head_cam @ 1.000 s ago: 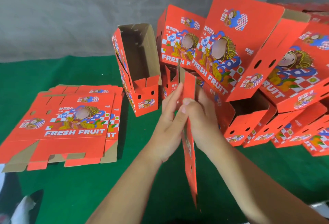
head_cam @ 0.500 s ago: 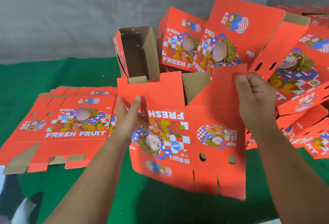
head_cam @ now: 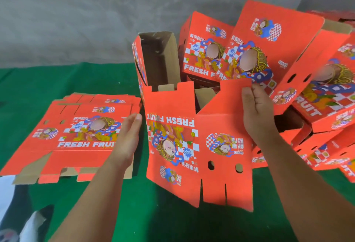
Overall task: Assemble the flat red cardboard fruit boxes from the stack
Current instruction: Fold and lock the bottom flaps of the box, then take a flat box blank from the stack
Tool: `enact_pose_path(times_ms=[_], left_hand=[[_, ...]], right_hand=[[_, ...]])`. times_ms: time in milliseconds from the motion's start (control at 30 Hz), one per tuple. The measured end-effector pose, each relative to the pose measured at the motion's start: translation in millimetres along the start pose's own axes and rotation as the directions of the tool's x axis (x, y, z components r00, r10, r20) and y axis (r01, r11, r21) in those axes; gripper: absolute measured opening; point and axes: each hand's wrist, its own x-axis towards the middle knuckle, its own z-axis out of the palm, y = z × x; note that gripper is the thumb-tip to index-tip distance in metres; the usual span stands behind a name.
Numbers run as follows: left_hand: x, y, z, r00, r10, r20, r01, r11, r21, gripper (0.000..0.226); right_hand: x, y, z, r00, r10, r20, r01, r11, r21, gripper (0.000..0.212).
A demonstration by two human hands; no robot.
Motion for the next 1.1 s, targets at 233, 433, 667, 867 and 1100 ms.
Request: enact_pose_path(times_ms=[233, 433, 667, 867, 1100], left_hand=[[18.6, -10.9, -7.5, 0.960, -0.226, -0.164, 0.214, 0.973, -0.087, 0.066], [12.0, -12.9, 2.3, 0.974, -0.223, -0.037, 0.215, 0.965, -0.152, 0.054], [-10.0, -9.4, 10.1, 0.999, 0.008, -0.053, -0.021, 0.966, -0.258, 0.056], [-40.3, -1.9, 4.2, 0.922, 0.374, -0.099, -0.373, 0.927, 0.027, 0.048], [-69.6, -6.8, 2.0, 0.937, 0.329, 0.115, -0.345, 0.922, 0.176, 0.033]], right_hand=[[20.5, -3.9, -8.1, 0.957, 0.258, 0.133, -0.274, 0.953, 0.125, 0.037], [1.4, 8.1, 2.4, 0.809, 0.580, 0.100, -0.556, 0.698, 0.451, 0.041], [9.5, -2.9, 18.0, 0.777, 0.594, 0.207, -0.536, 0.453, 0.712, 0.041], [9.6, 6.5, 31.7, 0.821, 0.568, -0.061, -0.559, 0.820, 0.121, 0.077], [-2.6, 18.8, 29.9, 0.790, 0.573, 0.218, -0.578, 0.814, -0.047, 0.082]])
